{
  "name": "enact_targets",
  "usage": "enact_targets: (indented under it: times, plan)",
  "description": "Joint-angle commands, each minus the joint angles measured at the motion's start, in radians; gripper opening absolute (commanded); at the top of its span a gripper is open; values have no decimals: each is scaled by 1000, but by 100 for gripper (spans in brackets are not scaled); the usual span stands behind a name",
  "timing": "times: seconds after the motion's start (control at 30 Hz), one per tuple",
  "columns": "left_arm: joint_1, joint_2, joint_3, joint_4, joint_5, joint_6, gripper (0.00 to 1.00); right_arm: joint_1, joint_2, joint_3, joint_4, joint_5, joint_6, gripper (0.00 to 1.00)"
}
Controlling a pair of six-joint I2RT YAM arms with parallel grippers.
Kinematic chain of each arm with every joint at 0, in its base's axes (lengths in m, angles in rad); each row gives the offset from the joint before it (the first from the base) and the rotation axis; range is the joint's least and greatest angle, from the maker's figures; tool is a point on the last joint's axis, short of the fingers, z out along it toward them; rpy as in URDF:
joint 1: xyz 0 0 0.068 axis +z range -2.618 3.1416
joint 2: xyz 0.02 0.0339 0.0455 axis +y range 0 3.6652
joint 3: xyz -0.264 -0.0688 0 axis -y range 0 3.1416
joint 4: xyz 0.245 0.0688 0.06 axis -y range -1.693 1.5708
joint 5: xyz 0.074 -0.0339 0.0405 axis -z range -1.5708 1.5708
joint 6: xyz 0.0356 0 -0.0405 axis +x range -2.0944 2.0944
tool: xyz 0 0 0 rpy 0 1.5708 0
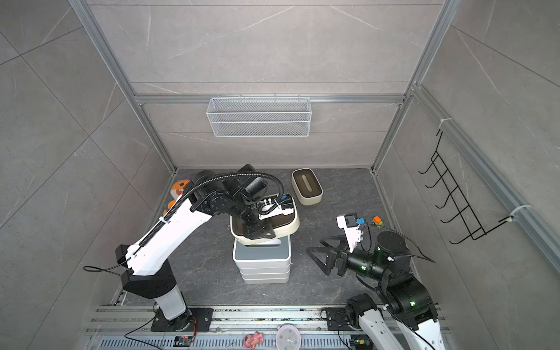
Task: Stack the tissue boxes
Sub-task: Place the tissue box at the tissue box.
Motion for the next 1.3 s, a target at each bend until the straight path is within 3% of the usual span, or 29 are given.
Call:
enact_targets:
  times: [0.0, 0.4, 1.27]
  plan:
    - [-34, -51, -5, -228, -40, 28, 47, 0, -7, 21, -30, -7, -22, 99]
    - [-103, -93, -48, -250, -94, -4, 47, 0, -17, 29, -21, -28, -24, 100]
    - [-120, -161, -177, -264, -97, -21, 49, -1, -9, 2, 7, -30, -3, 100]
